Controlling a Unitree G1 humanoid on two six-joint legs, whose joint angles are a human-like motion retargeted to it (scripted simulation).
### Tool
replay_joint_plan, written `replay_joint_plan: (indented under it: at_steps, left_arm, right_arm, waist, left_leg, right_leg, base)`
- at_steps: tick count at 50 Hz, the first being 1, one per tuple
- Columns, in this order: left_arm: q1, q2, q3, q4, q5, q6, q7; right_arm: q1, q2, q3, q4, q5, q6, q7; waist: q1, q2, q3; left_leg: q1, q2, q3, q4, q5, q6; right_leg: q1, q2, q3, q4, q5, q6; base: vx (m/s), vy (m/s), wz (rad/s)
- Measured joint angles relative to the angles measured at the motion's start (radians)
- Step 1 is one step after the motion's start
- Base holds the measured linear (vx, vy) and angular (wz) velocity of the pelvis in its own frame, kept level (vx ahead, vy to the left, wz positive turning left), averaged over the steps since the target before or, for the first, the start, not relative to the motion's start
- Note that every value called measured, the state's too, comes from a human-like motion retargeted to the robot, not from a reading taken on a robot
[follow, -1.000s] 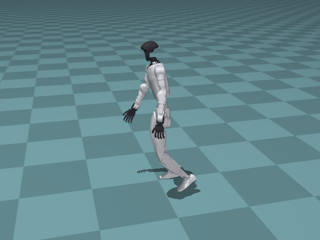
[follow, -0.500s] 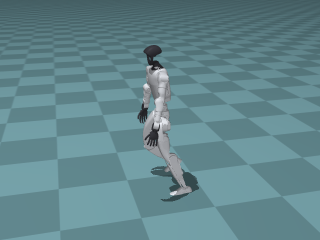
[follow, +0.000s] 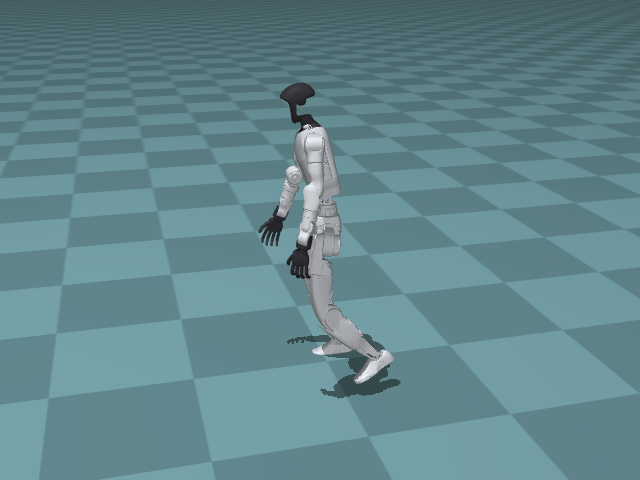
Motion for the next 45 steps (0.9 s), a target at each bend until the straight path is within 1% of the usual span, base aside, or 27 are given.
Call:
replay_joint_plan:
  at_steps: [3,5,7,9,10,12,13,15,18,20,22,24,26,28,30,32,33,35,36,37,38,40,42,43,45]
  left_arm:
    - [0.076,0.007,-0.040,0.080,0.026,-0.033,-0.034]
    - [0.111,0.014,-0.055,0.140,-0.013,-0.059,-0.043]
    - [0.129,0.024,-0.049,0.209,-0.080,-0.083,-0.051]
    - [0.150,0.038,-0.035,0.255,-0.117,-0.084,-0.053]
    - [0.157,0.046,-0.027,0.274,-0.126,-0.078,-0.054]
    - [0.155,0.063,-0.009,0.290,-0.134,-0.059,-0.052]
    - [0.150,0.072,0.000,0.290,-0.140,-0.054,-0.048]
    - [0.133,0.090,0.012,0.279,-0.159,-0.053,-0.028]
    - [0.088,0.110,0.026,0.245,-0.174,-0.056,0.037]
    - [0.046,0.118,0.041,0.219,-0.162,-0.050,0.078]
    - [-0.003,0.119,0.050,0.192,-0.150,-0.048,0.102]
    - [-0.053,0.115,0.046,0.163,-0.147,-0.055,0.112]
    - [-0.101,0.108,0.031,0.133,-0.149,-0.064,0.115]
    - [-0.148,0.101,0.007,0.099,-0.153,-0.071,0.116]
    - [-0.188,0.096,-0.023,0.059,-0.161,-0.077,0.121]
    - [-0.216,0.094,-0.049,0.008,-0.188,-0.087,0.128]
    - [-0.226,0.095,-0.058,-0.019,-0.212,-0.094,0.132]
    - [-0.232,0.097,-0.065,-0.064,-0.265,-0.118,0.134]
    - [-0.225,0.097,-0.061,-0.077,-0.294,-0.127,0.129]
    - [-0.215,0.097,-0.055,-0.087,-0.319,-0.132,0.124]
    - [-0.202,0.095,-0.046,-0.089,-0.332,-0.128,0.117]
    - [-0.164,0.088,-0.017,-0.074,-0.328,-0.108,0.107]
    - [-0.107,0.075,0.023,-0.040,-0.297,-0.065,0.090]
    - [-0.071,0.068,0.038,-0.025,-0.283,-0.046,0.084]
    - [0.005,0.054,0.055,0.005,-0.236,-0.019,0.069]
  right_arm:
    - [-0.029,0.044,0.018,-0.060,0.059,-0.042,0.000]
    - [-0.046,0.066,0.041,-0.092,0.087,-0.076,0.003]
    - [-0.060,0.079,0.065,-0.109,0.096,-0.105,0.017]
    - [-0.060,0.086,0.080,-0.116,0.096,-0.113,0.039]
    - [-0.059,0.087,0.085,-0.116,0.098,-0.110,0.051]
    - [-0.048,0.082,0.076,-0.109,0.100,-0.094,0.065]
    - [-0.038,0.080,0.066,-0.104,0.097,-0.088,0.064]
    - [-0.009,0.077,0.041,-0.090,0.080,-0.079,0.046]
    - [0.055,0.074,-0.003,-0.063,0.006,-0.066,-0.005]
    - [0.098,0.071,-0.028,-0.046,-0.049,-0.054,-0.023]
    - [0.135,0.064,-0.044,-0.027,-0.095,-0.049,-0.013]
    - [0.167,0.053,-0.054,-0.005,-0.132,-0.048,0.009]
    - [0.190,0.038,-0.060,0.017,-0.159,-0.049,0.028]
    - [0.204,0.020,-0.068,0.038,-0.175,-0.047,0.037]
    - [0.211,-0.001,-0.077,0.056,-0.180,-0.042,0.036]
    - [0.211,-0.021,-0.085,0.072,-0.172,-0.035,0.030]
    - [0.207,-0.031,-0.088,0.080,-0.168,-0.030,0.028]
    - [0.201,-0.046,-0.089,0.094,-0.163,-0.025,0.031]
    - [0.197,-0.051,-0.084,0.100,-0.153,-0.023,0.037]
    - [0.192,-0.056,-0.076,0.104,-0.139,-0.021,0.042]
    - [0.186,-0.060,-0.064,0.107,-0.116,-0.021,0.046]
    - [0.167,-0.064,-0.022,0.111,-0.058,-0.026,0.049]
    - [0.136,-0.066,0.027,0.110,-0.026,-0.023,0.031]
    - [0.122,-0.067,0.036,0.106,-0.033,-0.019,0.015]
    - [0.097,-0.064,0.030,0.085,-0.053,-0.014,-0.015]
  waist:
    - [0.075,-0.015,-0.002]
    - [0.115,-0.018,0.000]
    - [0.147,-0.015,0.007]
    - [0.179,-0.009,0.007]
    - [0.194,-0.008,0.007]
    - [0.210,-0.022,0.009]
    - [0.214,-0.032,0.011]
    - [0.216,-0.049,0.010]
    - [0.206,-0.067,-0.005]
    - [0.189,-0.071,-0.018]
    - [0.159,-0.071,-0.027]
    - [0.124,-0.068,-0.032]
    - [0.087,-0.061,-0.034]
    - [0.053,-0.054,-0.032]
    - [0.021,-0.049,-0.030]
    - [-0.010,-0.049,-0.027]
    - [-0.024,-0.049,-0.021]
    - [-0.046,-0.058,-0.010]
    - [-0.050,-0.059,-0.006]
    - [-0.053,-0.058,-0.001]
    - [-0.052,-0.051,0.005]
    - [-0.053,-0.040,0.027]
    - [-0.082,-0.025,0.035]
    - [-0.095,-0.014,0.024]
    - [-0.098,0.003,0.002]
  left_leg:
    - [-0.043,-0.025,0.004,-0.231,0.010,-0.015]
    - [-0.052,-0.016,0.021,-0.425,0.012,-0.008]
    - [-0.044,0.003,0.041,-0.606,0.052,0.004]
    - [-0.037,0.020,-0.003,-0.693,0.136,0.006]
    - [-0.029,0.022,-0.042,-0.710,0.177,0.004]
    - [-0.005,0.012,-0.084,-0.672,0.156,0.006]
    - [0.008,0.005,-0.090,-0.645,0.123,0.009]
    - [0.033,-0.004,-0.098,-0.600,0.067,0.010]
    - [0.073,-0.014,-0.112,-0.571,0.036,-0.001]
    - [0.104,-0.018,-0.120,-0.582,0.035,-0.019]
    - [0.143,-0.024,-0.136,-0.615,0.046,-0.035]
    - [0.185,-0.029,-0.158,-0.655,0.061,-0.044]
    - [0.225,-0.031,-0.178,-0.690,0.075,-0.050]
    - [0.259,-0.032,-0.194,-0.713,0.084,-0.056]
    - [0.283,-0.038,-0.208,-0.722,0.086,-0.062]
    - [0.305,-0.051,-0.222,-0.720,0.083,-0.069]
    - [0.321,-0.060,-0.231,-0.717,0.079,-0.072]
    - [0.359,-0.084,-0.252,-0.702,0.074,-0.070]
    - [0.374,-0.092,-0.262,-0.682,0.074,-0.065]
    - [0.385,-0.098,-0.271,-0.654,0.077,-0.061]
    - [0.389,-0.098,-0.276,-0.610,0.082,-0.060]
    - [0.370,-0.095,-0.286,-0.458,0.105,-0.066]
    - [0.251,-0.075,-0.296,-0.167,0.145,-0.074]
    - [0.167,-0.058,-0.292,-0.020,0.171,-0.073]
    - [0.025,-0.016,-0.247,0.202,0.189,-0.054]
  right_leg:
    - [0.031,0.002,0.035,-0.015,0.028,0.024]
    - [0.060,0.010,0.042,-0.013,0.029,0.038]
    - [0.100,0.024,0.037,0.002,0.013,0.045]
    - [0.134,0.045,0.034,0.039,-0.001,0.036]
    - [0.146,0.052,0.034,0.068,-0.006,0.029]
    - [0.138,0.050,0.035,0.176,0.011,0.027]
    - [0.124,0.047,0.037,0.248,0.032,0.030]
    - [0.080,0.042,0.037,0.405,0.088,0.036]
    - [-0.017,0.014,-0.018,0.620,0.203,0.019]
    - [-0.078,-0.041,-0.107,0.717,0.170,-0.030]
    - [-0.124,-0.071,-0.174,0.749,0.099,-0.060]
    - [-0.160,-0.059,-0.204,0.722,0.048,-0.058]
    - [-0.191,-0.030,-0.222,0.641,0.005,-0.046]
    - [-0.211,-0.004,-0.247,0.511,-0.022,-0.035]
    - [-0.216,0.016,-0.280,0.330,-0.019,-0.026]
    - [-0.194,0.038,-0.299,0.090,0.021,-0.012]
    - [-0.171,0.049,-0.304,-0.044,0.058,-0.001]
    - [-0.128,0.067,-0.271,-0.253,0.181,0.034]
    - [-0.109,0.073,-0.230,-0.294,0.252,0.034]
    - [-0.090,0.077,-0.199,-0.317,0.293,0.026]
    - [-0.070,0.080,-0.188,-0.305,0.275,0.002]
    - [-0.021,0.077,-0.182,-0.250,0.185,-0.035]
    - [0.011,0.073,-0.187,-0.183,0.103,-0.049]
    - [0.012,0.077,-0.188,-0.161,0.077,-0.053]
    - [0.015,0.085,-0.178,-0.144,0.044,-0.055]
  base:
    - [0.58,0.14,-0.62]
    - [0.60,0.20,-0.25]
    - [0.62,0.24,-0.10]
    - [0.64,0.26,-0.12]
    - [0.64,0.28,-0.02]
    - [0.63,0.29,0.19]
    - [0.62,0.29,0.36]
    - [0.62,0.28,0.43]
    - [0.60,0.23,0.44]
    - [0.57,0.19,0.48]
    - [0.55,0.15,0.58]
    - [0.53,0.10,0.62]
    - [0.51,0.05,0.55]
    - [0.50,0.00,0.42]
    - [0.51,-0.03,0.35]
    - [0.53,-0.07,0.34]
    - [0.57,-0.10,0.29]
    - [0.61,-0.13,0.18]
    - [0.63,-0.14,-0.01]
    - [0.64,-0.16,-0.19]
    - [0.65,-0.16,-0.28]
    - [0.65,-0.17,-0.26]
    - [0.59,-0.16,0.03]
    - [0.55,-0.14,-0.01]
    - [0.54,-0.11,-0.36]
